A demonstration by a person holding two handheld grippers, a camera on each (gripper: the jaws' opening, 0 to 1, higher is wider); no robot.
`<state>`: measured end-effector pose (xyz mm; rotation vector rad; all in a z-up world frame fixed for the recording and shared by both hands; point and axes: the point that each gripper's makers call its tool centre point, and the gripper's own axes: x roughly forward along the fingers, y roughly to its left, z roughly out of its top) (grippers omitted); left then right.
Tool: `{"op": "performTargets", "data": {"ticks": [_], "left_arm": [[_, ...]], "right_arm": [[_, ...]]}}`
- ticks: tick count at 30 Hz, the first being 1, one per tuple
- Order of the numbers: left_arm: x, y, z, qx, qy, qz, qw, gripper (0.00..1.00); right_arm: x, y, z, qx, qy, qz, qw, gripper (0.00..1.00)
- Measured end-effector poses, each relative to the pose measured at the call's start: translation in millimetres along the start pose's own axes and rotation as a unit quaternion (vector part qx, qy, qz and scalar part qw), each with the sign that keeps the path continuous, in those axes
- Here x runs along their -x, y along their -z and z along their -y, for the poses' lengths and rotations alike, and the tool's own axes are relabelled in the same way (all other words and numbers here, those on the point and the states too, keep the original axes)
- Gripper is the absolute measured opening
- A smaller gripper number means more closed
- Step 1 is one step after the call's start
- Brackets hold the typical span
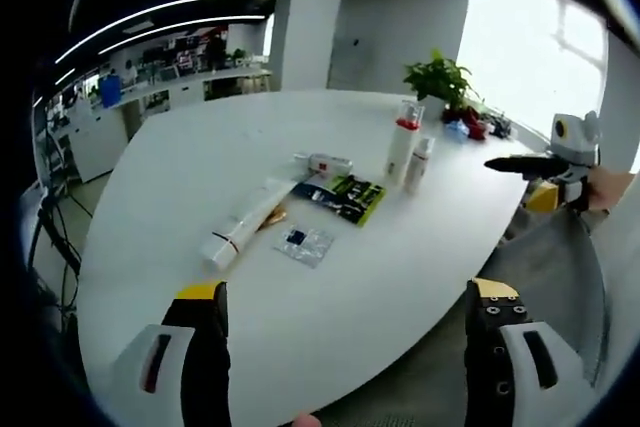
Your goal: Arrange the skincare products in the storage area until every visible bottle or jar stands upright without overlapping.
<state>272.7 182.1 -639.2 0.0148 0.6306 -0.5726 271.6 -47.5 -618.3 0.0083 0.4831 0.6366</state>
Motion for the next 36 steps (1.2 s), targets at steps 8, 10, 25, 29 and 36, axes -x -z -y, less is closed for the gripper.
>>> {"op": "performTargets", "data": {"ticks": [8,10,25,29,36], "left_arm": [[-25.2,-12.8,16.2,-0.007,0.016,-0.004,0.9998,0.97],[-36.8,-15.8,20.0,-0.016,0.024,-0.007,0.9996,0.97],[-119.3,-57.8,25.0,-0.068,0.043,-0.015,0.9966,0.94],[-131.5,-60.0,27.1,-0.078,0.050,-0.025,0.9954,0.93],[-156.9,-59.4,26.8,-0.094,0.059,-0.048,0.9927,0.87]], "right_arm": [[-1.0,1.0,0.3,0.005,-0.005,0.008,0.9999,1.00],[-0.3,1.1,3.2,-0.005,-0.004,0.011,0.9999,1.00],[1.7,-1.2,11.3,-0.016,0.012,0.024,0.9995,1.00],[1.8,-1.2,12.7,-0.021,0.014,0.026,0.9994,1.00],[0.7,-0.8,13.7,-0.021,0.015,0.025,0.9994,1.00]]}}
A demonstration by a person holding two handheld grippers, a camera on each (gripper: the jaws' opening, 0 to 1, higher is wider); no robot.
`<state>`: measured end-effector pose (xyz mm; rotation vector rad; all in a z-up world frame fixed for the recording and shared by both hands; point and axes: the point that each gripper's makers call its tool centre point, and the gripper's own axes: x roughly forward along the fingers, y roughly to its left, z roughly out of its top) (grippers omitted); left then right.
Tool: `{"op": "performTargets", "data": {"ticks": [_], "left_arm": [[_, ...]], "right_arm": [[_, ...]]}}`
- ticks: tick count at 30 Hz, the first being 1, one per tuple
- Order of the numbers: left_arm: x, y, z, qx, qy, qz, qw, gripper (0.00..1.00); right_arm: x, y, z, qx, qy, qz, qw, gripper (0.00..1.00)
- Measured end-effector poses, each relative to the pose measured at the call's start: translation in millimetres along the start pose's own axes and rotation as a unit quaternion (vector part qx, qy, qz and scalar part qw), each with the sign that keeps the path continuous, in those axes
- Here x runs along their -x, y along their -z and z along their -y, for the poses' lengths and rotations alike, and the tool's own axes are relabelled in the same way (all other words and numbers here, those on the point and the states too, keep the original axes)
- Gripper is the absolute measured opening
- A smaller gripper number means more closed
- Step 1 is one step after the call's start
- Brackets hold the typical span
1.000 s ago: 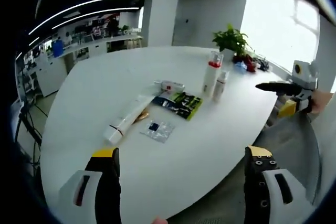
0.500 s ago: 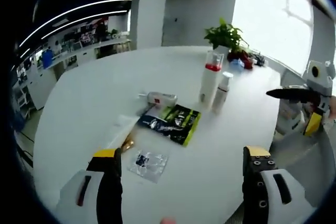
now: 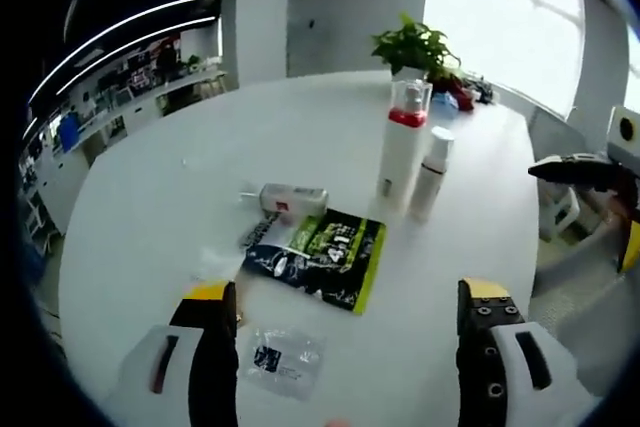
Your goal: Arrange the skincare products in the storage area until every visible bottle or jar stands upright without overlapping.
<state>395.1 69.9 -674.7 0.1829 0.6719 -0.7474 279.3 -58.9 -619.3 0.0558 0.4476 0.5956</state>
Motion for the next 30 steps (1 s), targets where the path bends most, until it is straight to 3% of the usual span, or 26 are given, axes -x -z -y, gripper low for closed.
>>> {"op": "performTargets", "data": {"ticks": [15,21,30], "left_arm": [[-50.5,7.2,-13.0,-0.043,0.015,-0.049,0.9978,0.68],[-64.3,9.2,-13.9,-0.050,0.020,-0.055,0.9970,0.59],[-76.8,17.7,-18.5,-0.074,0.023,-0.078,0.9939,0.55]], "right_arm": [[-0.5,2.0,5.0,0.000,0.013,-0.008,0.9999,1.00],[0.3,2.0,8.1,-0.007,0.021,-0.006,0.9997,1.00],[0.1,2.4,11.4,-0.012,0.030,-0.008,0.9995,1.00]]}}
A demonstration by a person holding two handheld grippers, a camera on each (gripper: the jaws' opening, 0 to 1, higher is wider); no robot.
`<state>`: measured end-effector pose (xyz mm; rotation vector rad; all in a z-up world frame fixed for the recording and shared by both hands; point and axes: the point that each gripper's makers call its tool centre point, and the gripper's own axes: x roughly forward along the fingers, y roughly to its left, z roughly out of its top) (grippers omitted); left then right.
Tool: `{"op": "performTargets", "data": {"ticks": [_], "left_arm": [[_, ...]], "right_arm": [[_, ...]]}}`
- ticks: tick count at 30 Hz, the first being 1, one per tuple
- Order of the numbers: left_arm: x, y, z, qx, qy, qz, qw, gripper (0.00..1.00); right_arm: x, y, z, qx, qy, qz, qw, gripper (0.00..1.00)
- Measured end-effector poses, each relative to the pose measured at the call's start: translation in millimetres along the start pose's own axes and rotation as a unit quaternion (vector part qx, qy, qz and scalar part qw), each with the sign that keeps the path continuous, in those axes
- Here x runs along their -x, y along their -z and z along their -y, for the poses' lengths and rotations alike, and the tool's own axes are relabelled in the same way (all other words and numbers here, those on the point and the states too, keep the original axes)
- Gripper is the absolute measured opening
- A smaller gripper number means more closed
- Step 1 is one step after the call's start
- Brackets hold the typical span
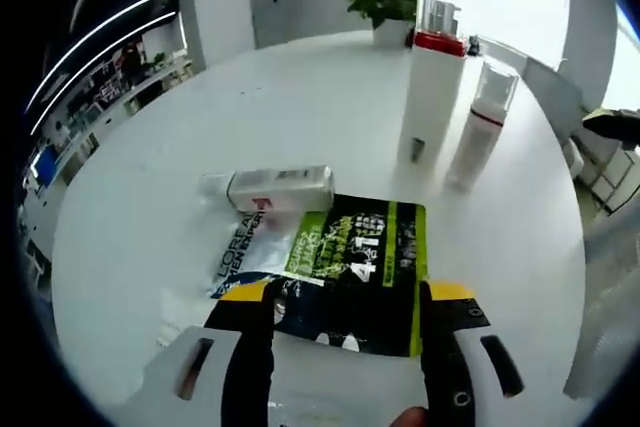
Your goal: Arrange the skincare products in the storage area until every visible bottle or jar stands upright without overlapping.
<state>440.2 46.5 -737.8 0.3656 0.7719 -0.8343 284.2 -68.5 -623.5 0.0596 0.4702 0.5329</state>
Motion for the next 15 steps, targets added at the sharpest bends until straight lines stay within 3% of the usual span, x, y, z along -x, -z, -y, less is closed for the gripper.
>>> {"op": "performTargets", "data": {"ticks": [15], "left_arm": [[7.3,7.0,-2.1,-0.024,0.019,-0.004,0.9995,0.51]], "right_arm": [[-0.2,1.0,0.4,-0.001,0.001,-0.003,1.0000,1.00]]}}
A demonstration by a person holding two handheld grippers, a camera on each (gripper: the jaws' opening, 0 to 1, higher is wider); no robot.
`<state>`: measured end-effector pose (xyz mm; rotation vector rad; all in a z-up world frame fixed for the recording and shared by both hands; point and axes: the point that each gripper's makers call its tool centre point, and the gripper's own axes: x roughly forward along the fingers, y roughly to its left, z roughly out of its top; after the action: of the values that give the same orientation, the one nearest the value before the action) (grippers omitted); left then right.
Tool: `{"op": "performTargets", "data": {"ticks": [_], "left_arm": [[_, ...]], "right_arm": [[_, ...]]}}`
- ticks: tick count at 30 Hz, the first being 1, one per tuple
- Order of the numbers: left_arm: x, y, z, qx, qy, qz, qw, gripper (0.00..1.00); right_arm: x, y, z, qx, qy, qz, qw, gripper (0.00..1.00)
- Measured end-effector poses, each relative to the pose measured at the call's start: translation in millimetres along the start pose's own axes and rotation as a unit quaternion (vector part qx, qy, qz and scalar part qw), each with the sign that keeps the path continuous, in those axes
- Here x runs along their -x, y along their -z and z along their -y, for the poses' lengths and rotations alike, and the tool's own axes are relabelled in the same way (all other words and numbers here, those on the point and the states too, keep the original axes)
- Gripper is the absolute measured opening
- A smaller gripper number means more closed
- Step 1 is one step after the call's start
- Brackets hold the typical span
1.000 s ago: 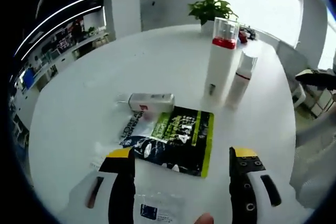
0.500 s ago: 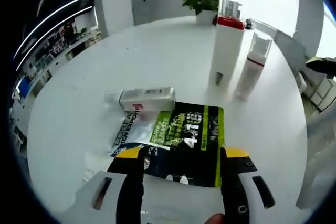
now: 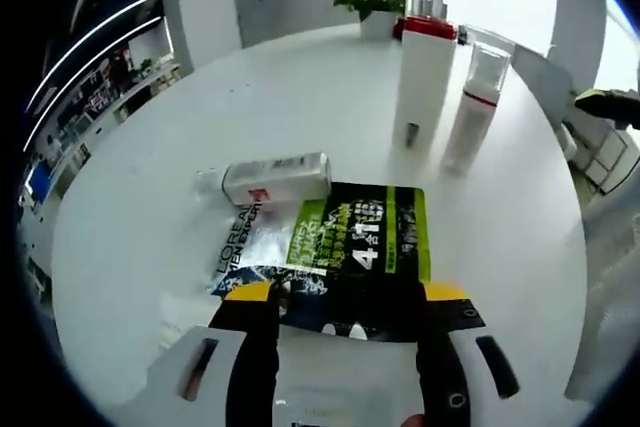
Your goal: Arrange the skincare products in the storage area until every visible bottle or jar stands upright without overlapping.
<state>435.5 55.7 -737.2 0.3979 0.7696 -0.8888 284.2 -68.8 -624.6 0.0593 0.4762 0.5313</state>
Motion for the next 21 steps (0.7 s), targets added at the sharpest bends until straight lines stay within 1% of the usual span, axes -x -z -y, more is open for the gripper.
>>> {"op": "performTargets", "data": {"ticks": [5,9,14,21], "left_arm": [[5.8,7.9,0.3,-0.008,0.011,-0.014,0.9998,0.49],[9.9,13.7,0.7,-0.011,0.016,-0.018,0.9997,0.48],[16.4,21.5,1.4,-0.010,0.017,-0.019,0.9996,0.48],[21.1,27.3,1.5,-0.007,0.014,-0.021,0.9997,0.48]], "right_arm": [[0.0,0.0,-0.9,0.002,-0.002,0.000,1.0000,1.00],[0.1,-0.3,-0.9,0.002,-0.002,0.001,1.0000,1.00],[0.1,-0.8,-1.0,0.003,-0.003,0.002,1.0000,1.00],[-0.6,0.0,-3.2,0.007,-0.007,0.000,1.0000,1.00]]}}
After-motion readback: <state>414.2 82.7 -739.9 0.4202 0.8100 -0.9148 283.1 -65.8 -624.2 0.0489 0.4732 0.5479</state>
